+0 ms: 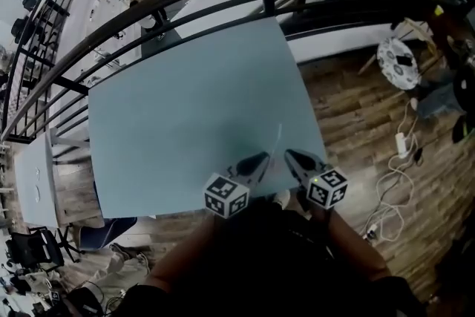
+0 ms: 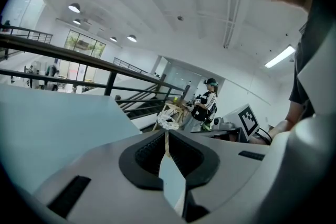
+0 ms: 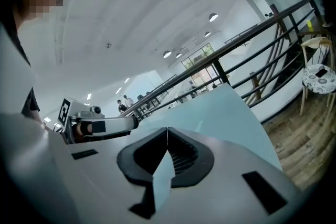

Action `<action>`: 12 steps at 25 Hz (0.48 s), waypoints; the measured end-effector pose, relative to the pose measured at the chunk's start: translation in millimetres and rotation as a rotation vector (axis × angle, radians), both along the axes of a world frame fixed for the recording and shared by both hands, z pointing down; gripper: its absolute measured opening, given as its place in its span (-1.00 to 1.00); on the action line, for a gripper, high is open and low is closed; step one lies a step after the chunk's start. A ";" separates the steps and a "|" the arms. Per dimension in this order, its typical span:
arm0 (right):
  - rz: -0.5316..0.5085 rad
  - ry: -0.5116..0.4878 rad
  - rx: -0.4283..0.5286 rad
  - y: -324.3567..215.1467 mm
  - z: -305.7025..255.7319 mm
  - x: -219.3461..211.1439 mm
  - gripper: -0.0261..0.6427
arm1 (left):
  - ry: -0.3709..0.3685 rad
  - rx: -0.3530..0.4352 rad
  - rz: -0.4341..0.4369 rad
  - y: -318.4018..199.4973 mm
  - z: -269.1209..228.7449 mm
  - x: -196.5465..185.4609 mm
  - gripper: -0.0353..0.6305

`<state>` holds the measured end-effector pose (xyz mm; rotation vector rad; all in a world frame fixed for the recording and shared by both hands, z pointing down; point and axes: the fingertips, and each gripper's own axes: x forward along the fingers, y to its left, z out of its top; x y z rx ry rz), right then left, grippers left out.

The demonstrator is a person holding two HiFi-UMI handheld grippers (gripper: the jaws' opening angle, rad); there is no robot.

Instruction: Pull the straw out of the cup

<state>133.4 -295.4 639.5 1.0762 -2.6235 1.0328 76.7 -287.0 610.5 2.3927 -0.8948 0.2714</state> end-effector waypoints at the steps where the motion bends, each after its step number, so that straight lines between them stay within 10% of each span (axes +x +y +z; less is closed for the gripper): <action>1: 0.003 0.001 -0.014 0.2 5.6 -0.6 -0.89 | 0.002 -0.006 0.000 -0.2 4.4 -1.3 -0.85; 12: 0.043 0.017 -0.117 -10.5 45.9 -9.1 -0.87 | 0.017 -0.050 0.008 -8.5 30.3 -12.7 -0.83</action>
